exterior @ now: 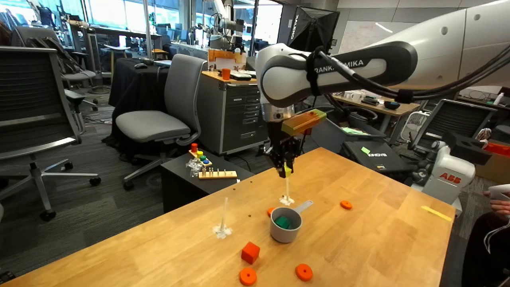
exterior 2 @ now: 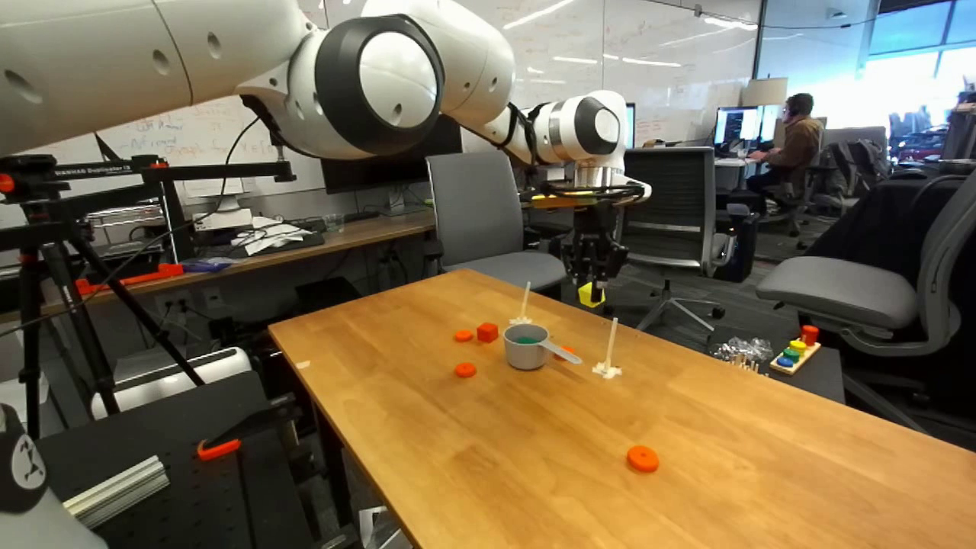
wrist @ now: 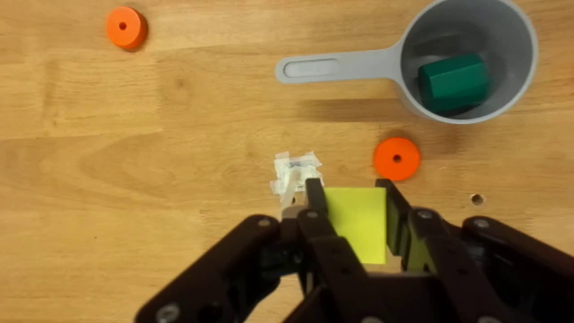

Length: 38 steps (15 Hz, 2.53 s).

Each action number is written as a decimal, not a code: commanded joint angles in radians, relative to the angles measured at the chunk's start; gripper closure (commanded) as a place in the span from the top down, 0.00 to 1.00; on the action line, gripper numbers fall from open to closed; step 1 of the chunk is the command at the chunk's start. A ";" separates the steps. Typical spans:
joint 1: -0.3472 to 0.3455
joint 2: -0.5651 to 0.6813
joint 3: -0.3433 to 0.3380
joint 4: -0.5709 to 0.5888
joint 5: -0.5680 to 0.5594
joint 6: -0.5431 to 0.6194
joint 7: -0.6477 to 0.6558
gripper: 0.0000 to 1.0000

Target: Put the green, yellow and orange blocks inside the grey measuring cup

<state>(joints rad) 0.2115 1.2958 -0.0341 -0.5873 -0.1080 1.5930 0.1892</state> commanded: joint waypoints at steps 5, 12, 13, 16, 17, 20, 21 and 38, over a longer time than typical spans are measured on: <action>0.102 -0.071 0.026 -0.137 -0.005 -0.001 -0.003 0.11; 0.142 -0.173 0.018 -0.349 -0.004 0.041 0.013 0.10; 0.140 -0.192 0.018 -0.387 -0.002 0.052 0.013 0.10; 0.132 -0.251 0.018 -0.508 0.000 0.088 0.009 0.58; 0.131 -0.271 0.016 -0.550 -0.001 0.104 0.011 0.58; 0.120 -0.325 0.012 -0.659 0.003 0.140 0.011 0.79; 0.116 -0.339 0.010 -0.687 0.003 0.144 0.011 0.88; 0.252 -0.360 0.070 -0.821 -0.125 0.331 0.088 1.00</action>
<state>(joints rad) 0.4458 0.9425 0.0296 -1.4039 -0.1990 1.9130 0.2491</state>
